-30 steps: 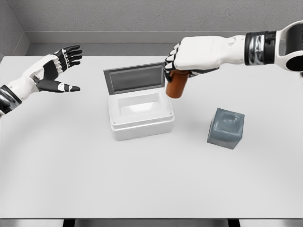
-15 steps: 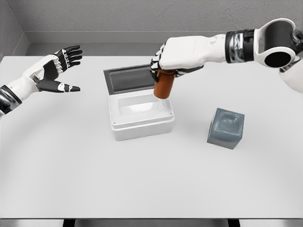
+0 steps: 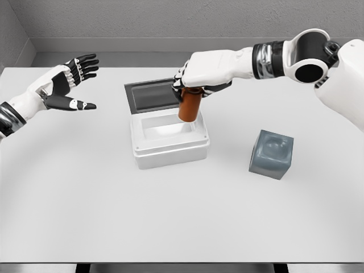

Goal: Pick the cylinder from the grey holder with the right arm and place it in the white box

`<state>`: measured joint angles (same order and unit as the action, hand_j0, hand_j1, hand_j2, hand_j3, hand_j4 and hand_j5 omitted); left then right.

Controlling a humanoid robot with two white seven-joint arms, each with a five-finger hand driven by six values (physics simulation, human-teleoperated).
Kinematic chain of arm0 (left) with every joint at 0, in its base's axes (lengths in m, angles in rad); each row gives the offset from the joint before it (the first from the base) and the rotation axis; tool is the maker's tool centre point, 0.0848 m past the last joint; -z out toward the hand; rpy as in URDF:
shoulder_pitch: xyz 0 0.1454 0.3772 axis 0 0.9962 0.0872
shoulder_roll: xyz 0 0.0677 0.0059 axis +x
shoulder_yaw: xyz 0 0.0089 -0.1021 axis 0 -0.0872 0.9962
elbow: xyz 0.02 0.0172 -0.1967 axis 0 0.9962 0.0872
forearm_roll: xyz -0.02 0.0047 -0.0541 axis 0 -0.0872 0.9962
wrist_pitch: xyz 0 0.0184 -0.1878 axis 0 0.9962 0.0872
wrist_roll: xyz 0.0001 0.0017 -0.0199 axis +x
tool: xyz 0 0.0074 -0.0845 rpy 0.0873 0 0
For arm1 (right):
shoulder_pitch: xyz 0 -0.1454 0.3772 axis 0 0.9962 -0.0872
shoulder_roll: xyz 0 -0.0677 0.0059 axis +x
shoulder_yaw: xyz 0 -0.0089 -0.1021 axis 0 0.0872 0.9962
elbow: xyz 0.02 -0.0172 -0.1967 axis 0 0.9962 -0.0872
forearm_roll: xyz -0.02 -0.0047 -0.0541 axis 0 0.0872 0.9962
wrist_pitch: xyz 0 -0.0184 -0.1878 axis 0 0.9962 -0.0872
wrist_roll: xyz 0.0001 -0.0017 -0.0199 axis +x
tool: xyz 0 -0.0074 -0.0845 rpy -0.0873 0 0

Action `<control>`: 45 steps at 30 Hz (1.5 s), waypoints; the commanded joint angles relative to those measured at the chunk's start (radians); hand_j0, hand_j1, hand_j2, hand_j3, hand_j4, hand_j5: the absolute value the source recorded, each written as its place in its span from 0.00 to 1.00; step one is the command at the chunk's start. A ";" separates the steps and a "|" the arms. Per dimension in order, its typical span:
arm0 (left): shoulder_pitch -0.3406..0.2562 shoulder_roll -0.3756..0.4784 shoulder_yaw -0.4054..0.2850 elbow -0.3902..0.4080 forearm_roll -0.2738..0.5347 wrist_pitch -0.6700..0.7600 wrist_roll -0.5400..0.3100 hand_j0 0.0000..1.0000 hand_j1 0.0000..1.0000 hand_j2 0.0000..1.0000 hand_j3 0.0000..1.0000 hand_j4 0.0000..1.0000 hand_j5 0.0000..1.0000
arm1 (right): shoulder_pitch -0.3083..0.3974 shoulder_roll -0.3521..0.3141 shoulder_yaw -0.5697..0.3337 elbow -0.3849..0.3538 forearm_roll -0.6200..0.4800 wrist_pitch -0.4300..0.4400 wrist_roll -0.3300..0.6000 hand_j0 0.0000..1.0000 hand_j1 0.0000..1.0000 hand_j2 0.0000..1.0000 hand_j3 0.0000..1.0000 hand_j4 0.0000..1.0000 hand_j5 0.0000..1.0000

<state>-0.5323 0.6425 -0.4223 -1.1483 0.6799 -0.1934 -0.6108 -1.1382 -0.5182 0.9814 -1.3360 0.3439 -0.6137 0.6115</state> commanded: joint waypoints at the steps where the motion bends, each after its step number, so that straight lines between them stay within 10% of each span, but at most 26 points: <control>1: 0.000 0.000 0.000 -0.001 0.009 0.000 0.000 1.00 1.00 1.00 1.00 1.00 1.00 | 0.000 0.003 0.000 0.012 -0.003 0.003 -0.001 0.42 0.42 0.42 0.42 0.42 0.42; 8: 0.000 0.000 0.000 -0.001 0.006 0.000 0.000 1.00 1.00 1.00 1.00 1.00 1.00 | 0.000 0.003 -0.001 0.024 -0.003 0.003 -0.001 0.45 0.45 0.45 0.45 0.45 0.45; 10: 0.000 0.000 0.000 -0.001 0.006 0.000 0.000 1.00 1.00 1.00 1.00 1.00 1.00 | 0.000 0.004 -0.001 0.018 0.037 0.003 -0.001 0.91 0.91 0.91 0.91 0.91 0.91; 11: 0.000 0.000 0.000 -0.001 0.006 0.000 0.000 1.00 1.00 1.00 1.00 1.00 1.00 | 0.000 0.004 -0.003 0.018 0.038 0.003 -0.001 0.96 0.96 0.96 0.96 0.96 0.96; 21: -0.002 -0.014 0.000 -0.002 0.006 0.002 0.000 1.00 1.00 1.00 1.00 1.00 1.00 | 0.002 -0.009 -0.012 0.012 0.037 0.003 -0.001 0.98 0.98 0.98 0.98 0.98 0.98; 26: -0.008 -0.052 -0.018 -0.002 0.006 0.003 0.000 1.00 1.00 1.00 1.00 1.00 1.00 | 0.031 -0.196 -0.062 -0.158 0.009 0.003 -0.001 0.99 0.99 0.99 0.99 0.99 0.99; 33: -0.018 -0.066 -0.041 -0.002 0.006 0.003 0.000 1.00 1.00 1.00 1.00 1.00 1.00 | 0.287 -0.468 -0.461 -0.380 -0.282 0.003 -0.001 0.99 0.99 0.99 0.99 0.99 0.99; 41: -0.020 -0.095 -0.070 -0.014 -0.011 0.003 0.000 1.00 1.00 1.00 1.00 1.00 1.00 | 0.722 -0.336 -0.813 -0.402 -0.479 0.003 -0.001 1.00 1.00 1.00 1.00 1.00 1.00; 45: -0.020 -0.096 -0.079 -0.018 -0.011 0.000 0.000 1.00 1.00 1.00 1.00 1.00 1.00 | 0.807 -0.267 -0.822 -0.399 -0.456 0.003 -0.001 1.00 1.00 1.00 1.00 1.00 1.00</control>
<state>-0.5507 0.5480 -0.4966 -1.1643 0.6638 -0.1921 -0.6108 -0.3298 -0.8158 0.1876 -1.7342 -0.1030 -0.6143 0.6115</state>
